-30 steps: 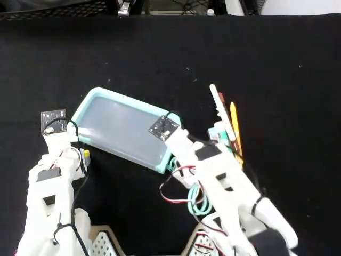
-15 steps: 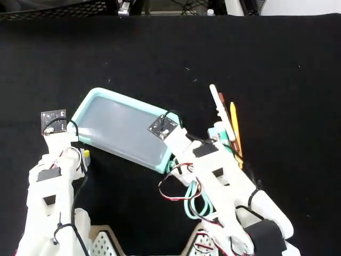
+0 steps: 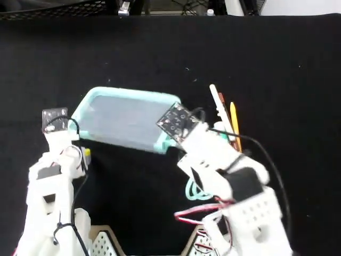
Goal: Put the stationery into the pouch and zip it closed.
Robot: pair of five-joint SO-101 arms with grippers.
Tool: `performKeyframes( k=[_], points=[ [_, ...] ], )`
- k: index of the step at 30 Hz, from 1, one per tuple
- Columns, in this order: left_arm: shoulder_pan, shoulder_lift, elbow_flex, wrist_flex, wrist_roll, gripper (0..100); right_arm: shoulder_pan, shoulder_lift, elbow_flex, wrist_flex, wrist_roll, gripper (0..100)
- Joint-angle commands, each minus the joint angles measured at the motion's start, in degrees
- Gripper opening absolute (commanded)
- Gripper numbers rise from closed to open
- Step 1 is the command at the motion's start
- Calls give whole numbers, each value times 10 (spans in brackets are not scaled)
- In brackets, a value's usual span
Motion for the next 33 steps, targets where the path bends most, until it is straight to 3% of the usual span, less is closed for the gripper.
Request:
performKeyframes(
  k=[1, 6, 10, 18, 27, 33],
  points=[
    [9, -12, -145, 129, -2, 220, -6, -9, -141, 71, -7, 11],
    [108, -6, -374, 349, -2, 220, -17, 62, -246, 62, -7, 11],
    [173, -6, -514, 442, -1, 220, -49, 137, -263, -9, -8, 11],
    [176, -12, -502, 405, 88, 223, -60, 208, -328, -94, -8, 12],
    [175, -14, -499, 445, 99, 221, -142, 282, -373, -105, -7, 12],
    [175, -71, -517, 482, 99, 221, -147, 312, -407, -105, -7, 12]
  ],
)
